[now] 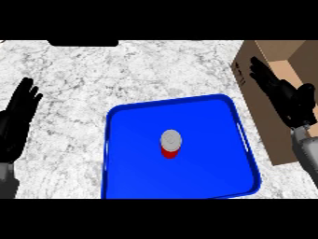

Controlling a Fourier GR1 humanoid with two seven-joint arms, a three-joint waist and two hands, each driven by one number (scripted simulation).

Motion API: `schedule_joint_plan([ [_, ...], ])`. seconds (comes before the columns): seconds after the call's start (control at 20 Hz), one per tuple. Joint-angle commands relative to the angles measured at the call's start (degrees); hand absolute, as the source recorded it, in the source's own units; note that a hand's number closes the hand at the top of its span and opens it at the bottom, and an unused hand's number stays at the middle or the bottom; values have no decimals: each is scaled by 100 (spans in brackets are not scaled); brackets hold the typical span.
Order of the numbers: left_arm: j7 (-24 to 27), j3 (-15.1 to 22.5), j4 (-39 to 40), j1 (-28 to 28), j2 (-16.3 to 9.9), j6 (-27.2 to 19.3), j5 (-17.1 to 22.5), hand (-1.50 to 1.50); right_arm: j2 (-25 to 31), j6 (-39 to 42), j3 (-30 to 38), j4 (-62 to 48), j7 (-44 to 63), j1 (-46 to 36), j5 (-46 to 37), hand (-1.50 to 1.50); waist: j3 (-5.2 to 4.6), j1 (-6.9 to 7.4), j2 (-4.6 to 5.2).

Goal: Pick the can from the tray and place it in the cardboard box

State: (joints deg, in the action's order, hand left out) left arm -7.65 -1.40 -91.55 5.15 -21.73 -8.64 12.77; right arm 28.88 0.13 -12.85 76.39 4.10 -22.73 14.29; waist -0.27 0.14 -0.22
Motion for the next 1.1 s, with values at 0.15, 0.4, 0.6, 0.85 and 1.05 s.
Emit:
schedule_joint_plan([
  [0.15,-250,20,-172,-62,29,159,163,0,-464,1355,-293,560,111,-675,906,-150,32,199,21],
  [0.4,-290,34,125,-191,206,489,558,0,-1094,155,204,551,-1442,-823,215,-150,37,87,52],
  [0.6,-573,-168,-339,-413,-14,634,791,0,-1004,1139,-89,771,-2929,-318,87,-150,39,79,20],
  [0.85,-710,-205,-252,-237,85,507,761,0,-181,1702,-425,1258,-2113,-803,-502,-150,24,-28,6],
  [1.05,-532,-94,-220,-437,107,575,623,0,673,1868,-955,1666,-1413,-1204,-1656,-150,10,-72,-30],
])
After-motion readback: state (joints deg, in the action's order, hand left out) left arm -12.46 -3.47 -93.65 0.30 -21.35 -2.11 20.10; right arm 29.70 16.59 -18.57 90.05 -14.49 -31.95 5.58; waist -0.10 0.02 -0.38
